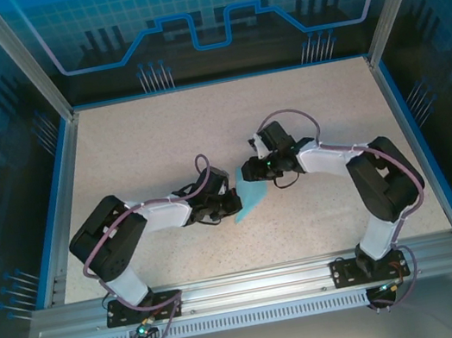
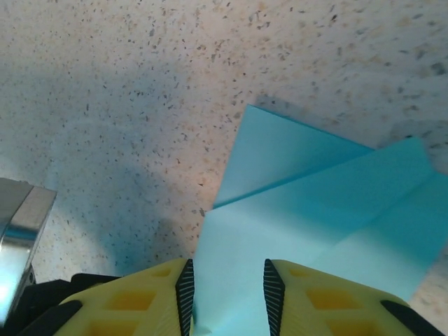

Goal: Fold a paper plane with a square sheet of paper (pick it up from the middle)

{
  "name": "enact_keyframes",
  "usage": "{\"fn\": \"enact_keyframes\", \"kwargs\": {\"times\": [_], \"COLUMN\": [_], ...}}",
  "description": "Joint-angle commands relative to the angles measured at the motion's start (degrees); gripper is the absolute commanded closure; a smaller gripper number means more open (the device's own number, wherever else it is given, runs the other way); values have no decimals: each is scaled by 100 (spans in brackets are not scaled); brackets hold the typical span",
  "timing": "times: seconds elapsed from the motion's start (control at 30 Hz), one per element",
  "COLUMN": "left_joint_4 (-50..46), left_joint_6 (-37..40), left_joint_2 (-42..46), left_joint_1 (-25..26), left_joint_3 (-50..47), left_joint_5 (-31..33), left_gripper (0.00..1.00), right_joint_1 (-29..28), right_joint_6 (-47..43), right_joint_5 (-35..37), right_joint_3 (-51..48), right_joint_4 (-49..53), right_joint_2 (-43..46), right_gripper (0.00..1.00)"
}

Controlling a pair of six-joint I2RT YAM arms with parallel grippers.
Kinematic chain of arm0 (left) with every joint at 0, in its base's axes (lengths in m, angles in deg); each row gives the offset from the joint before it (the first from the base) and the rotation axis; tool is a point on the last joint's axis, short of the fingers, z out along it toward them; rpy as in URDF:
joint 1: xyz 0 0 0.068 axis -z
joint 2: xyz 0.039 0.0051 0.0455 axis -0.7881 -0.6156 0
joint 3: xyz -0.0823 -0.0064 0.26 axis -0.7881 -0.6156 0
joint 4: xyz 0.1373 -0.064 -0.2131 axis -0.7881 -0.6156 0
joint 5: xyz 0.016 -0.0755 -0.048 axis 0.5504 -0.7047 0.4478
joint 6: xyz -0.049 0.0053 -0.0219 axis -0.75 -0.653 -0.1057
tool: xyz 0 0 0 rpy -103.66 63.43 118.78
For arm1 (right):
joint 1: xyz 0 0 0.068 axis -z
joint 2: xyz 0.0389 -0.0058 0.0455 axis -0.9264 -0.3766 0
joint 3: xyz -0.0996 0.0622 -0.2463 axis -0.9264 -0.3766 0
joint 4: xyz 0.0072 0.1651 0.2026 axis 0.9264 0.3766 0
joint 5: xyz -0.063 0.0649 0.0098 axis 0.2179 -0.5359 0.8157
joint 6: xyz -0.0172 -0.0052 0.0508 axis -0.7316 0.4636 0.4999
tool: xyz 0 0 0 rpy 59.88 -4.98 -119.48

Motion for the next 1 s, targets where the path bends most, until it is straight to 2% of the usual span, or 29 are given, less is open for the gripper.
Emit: {"fn": "enact_keyframes", "kwargs": {"times": [0.0, 0.2, 0.37, 0.77, 0.97], "left_joint_4": [-683, -571, -481, -427, -240], "left_joint_6": [166, 124, 69, 111, 259], "left_joint_2": [39, 102, 124, 465, 700], "left_joint_1": [56, 58, 56, 55, 61], "left_joint_3": [-62, -148, -230, -74, 183], "left_joint_5": [111, 111, 120, -11, -376], "left_gripper": [100, 100, 100, 100, 86], "right_joint_1": [-103, -183, -180, -140, -140], "right_joint_6": [308, 340, 294, 267, 311], "right_joint_5": [-447, -635, -552, -365, -302], "right_joint_3": [-96, -52, -49, -225, -343], "right_joint_4": [-406, -480, -444, -549, -597], "right_joint_2": [-241, -512, -671, -1034, -1101], "right_gripper": [68, 80, 85, 87, 87]}}
